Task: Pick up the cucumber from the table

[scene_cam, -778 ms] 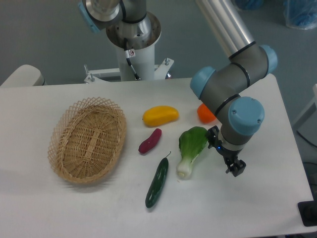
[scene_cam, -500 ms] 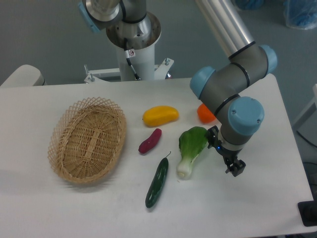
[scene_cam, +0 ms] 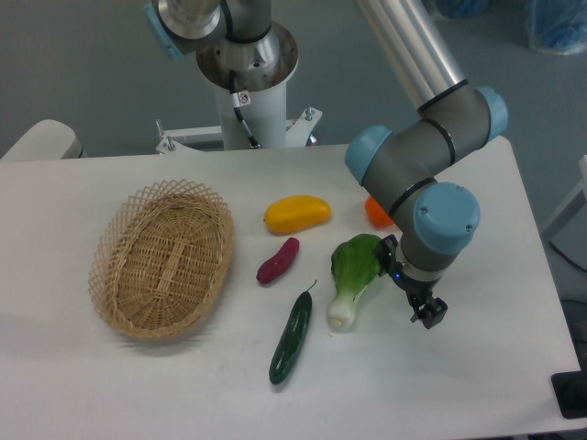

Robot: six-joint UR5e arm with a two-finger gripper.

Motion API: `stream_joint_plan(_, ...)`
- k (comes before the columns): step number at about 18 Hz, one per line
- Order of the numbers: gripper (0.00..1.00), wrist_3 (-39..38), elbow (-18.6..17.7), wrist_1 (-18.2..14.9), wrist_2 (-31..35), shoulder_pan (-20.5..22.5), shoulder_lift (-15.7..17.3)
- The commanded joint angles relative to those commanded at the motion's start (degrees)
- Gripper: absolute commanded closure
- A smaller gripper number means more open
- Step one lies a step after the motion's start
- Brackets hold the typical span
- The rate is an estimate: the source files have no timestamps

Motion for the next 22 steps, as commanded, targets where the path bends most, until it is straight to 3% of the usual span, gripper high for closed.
stream_joint_plan(6, 0.0, -5.5, -3.3, -0.1, -0.5, -2.8, 2.7)
stream_joint_plan(16, 0.0, -22.7, -3.3, 0.2, -0.5, -10.5, 1.6)
stream_joint_plan(22, 0.0, -31.3, -3.3, 4.9, -3.1, -12.8, -1.4)
